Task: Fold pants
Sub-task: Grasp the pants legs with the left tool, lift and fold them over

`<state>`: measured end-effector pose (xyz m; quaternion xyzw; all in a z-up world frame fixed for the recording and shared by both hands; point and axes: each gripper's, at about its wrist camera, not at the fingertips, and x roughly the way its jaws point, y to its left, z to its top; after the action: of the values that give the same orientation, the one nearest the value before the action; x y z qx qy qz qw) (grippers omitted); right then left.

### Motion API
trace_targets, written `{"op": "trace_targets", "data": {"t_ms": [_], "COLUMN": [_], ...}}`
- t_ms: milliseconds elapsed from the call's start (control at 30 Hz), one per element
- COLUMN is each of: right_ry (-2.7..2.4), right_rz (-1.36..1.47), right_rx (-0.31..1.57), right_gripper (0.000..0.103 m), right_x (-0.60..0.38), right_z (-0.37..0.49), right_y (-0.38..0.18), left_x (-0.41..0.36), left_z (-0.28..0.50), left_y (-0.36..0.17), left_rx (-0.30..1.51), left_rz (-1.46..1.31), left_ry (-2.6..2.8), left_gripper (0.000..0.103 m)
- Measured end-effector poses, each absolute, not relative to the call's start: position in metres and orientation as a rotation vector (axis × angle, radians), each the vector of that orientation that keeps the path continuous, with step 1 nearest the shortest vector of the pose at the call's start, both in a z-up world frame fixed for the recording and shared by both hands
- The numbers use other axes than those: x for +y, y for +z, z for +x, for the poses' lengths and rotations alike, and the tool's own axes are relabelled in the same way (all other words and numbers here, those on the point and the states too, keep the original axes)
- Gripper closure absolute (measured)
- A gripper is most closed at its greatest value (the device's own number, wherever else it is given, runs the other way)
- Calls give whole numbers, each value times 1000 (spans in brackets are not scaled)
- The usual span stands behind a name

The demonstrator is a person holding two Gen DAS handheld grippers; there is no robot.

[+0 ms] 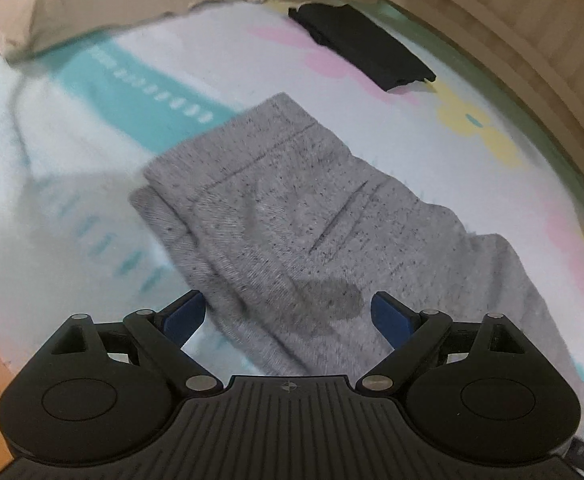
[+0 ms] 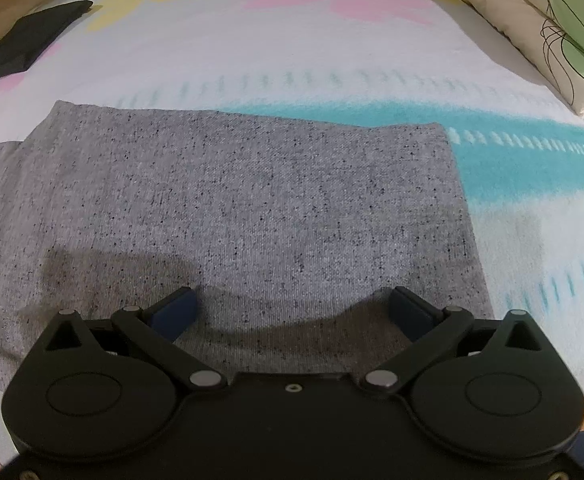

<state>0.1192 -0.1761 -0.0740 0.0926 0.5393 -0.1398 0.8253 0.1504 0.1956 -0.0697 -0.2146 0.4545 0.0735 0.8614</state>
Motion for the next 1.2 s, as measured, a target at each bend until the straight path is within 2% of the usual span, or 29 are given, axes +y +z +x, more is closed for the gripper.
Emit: {"op": "trace_targets", "data": {"t_ms": [433, 500, 533, 567, 733, 867, 933, 1200], "right_ry": [-286, -283, -280, -277, -268, -216, -193, -274], "right_rz": [188, 185, 185, 185, 184, 156, 145, 303], "right_rx": [1141, 1141, 1143, 1145, 1157, 1145, 1139, 1107], "right_gripper": [1, 1, 1, 1, 3, 14, 17, 17], "right_x": [-178, -178, -178, -179, -182, -183, -185, -239], "right_z": [119, 120, 120, 121, 125, 125, 125, 118], "right_y": [-75, -75, -75, -75, -72, -65, -61, -43], "left_x": [226, 223, 221, 219, 197, 171, 153, 49], "left_z": [170, 172, 174, 175, 167, 148, 137, 97], "left_y": [-90, -89, -87, -86, -54, -16, 6, 71], "left_rx": [769, 751, 761, 770, 677, 574, 519, 317], "left_rz": [-629, -617, -584, -563, -439, -357, -295, -72], "left_ry": [153, 179, 210, 210, 159, 87, 35, -228], "left_gripper": [14, 35, 67, 82, 87, 87, 87, 87]}}
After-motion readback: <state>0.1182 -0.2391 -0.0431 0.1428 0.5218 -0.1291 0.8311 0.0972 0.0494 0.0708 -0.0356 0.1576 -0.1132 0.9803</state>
